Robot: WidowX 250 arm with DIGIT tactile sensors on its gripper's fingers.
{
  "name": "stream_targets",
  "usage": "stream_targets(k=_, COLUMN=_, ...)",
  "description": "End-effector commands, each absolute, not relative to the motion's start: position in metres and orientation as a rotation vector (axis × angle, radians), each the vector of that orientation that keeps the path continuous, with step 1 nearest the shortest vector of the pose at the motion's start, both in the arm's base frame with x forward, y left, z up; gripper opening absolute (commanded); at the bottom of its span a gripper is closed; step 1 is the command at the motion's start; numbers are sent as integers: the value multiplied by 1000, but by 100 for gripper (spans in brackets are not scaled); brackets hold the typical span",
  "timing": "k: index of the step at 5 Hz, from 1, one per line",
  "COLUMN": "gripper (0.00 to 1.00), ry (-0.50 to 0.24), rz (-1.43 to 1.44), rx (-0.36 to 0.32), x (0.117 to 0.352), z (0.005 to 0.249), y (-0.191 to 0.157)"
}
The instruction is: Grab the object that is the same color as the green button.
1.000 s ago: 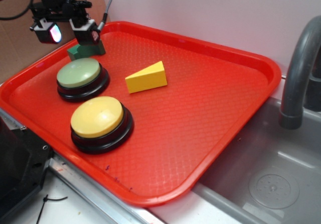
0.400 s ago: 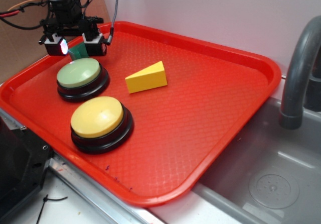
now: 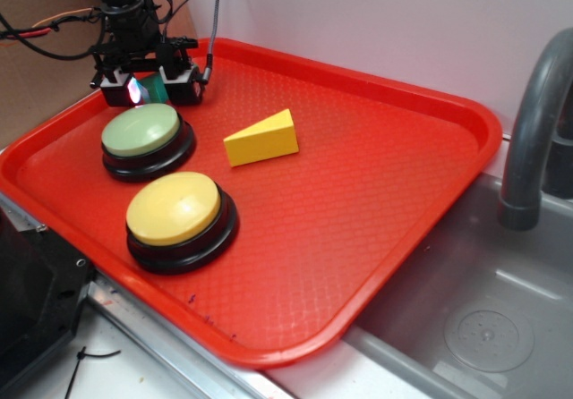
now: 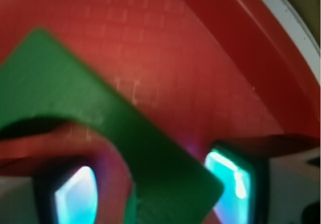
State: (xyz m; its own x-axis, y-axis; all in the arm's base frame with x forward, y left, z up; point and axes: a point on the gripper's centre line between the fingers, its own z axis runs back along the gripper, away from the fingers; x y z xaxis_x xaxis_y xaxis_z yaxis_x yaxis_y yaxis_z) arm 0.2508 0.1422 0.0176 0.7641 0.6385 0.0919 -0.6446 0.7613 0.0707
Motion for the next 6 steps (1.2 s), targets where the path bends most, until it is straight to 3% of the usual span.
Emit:
stream_targets(k=1, gripper=0, ry=-85, rz=707, rx=86, x=245, z=22, y=146)
stream_targets(k=2, gripper=0, ry=23, rz=456, rx=82, x=260, z=36, y=135)
stream_targets(k=5, gripper=0, ry=-88, rz=25, rx=17, x=274, z=145, y=16)
stream_targets(k=6, gripper=0, ry=-108, rz=-50, rx=-47, x=270, z=173, y=-10)
